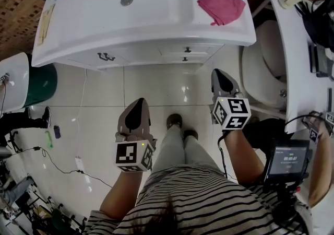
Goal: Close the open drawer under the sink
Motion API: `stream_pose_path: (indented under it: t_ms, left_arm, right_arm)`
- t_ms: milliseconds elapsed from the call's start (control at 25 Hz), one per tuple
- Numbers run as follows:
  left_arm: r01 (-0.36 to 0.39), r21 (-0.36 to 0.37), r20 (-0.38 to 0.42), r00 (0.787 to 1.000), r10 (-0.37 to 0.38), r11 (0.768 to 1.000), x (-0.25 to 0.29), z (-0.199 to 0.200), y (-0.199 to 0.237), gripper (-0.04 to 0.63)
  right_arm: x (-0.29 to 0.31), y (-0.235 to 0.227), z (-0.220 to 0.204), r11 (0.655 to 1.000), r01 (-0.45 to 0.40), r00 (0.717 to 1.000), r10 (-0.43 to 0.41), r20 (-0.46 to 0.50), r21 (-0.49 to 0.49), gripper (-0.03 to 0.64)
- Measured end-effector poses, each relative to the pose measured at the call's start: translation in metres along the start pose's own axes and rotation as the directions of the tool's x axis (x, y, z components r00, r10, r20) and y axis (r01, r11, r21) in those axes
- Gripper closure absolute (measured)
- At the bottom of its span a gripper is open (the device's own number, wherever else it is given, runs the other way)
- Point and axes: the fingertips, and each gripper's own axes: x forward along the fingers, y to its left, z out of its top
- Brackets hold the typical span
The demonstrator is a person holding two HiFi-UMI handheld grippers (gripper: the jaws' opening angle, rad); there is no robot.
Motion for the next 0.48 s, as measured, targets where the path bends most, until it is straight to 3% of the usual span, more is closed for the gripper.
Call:
stream_pose_path:
  t_ms: [280,480]
  left_arm:
    - [0.006,0.033,0.108,0.994,-0.009,0.999,-0.093,0.069,-0.044,0.581]
    - [-0.016,0.043,0.15,0.989,0.01,0.999,-0.161,0.077,-0.05,0.581]
  right_arm:
    - [-0.135,0.06,0.09,0.987,-0.101,0.986,0.117,0.119,-0.126,0.617]
    - [-0.208,0.103,0.089,0.982,-0.151,0.975,0.167,0.146,-0.113,0.617]
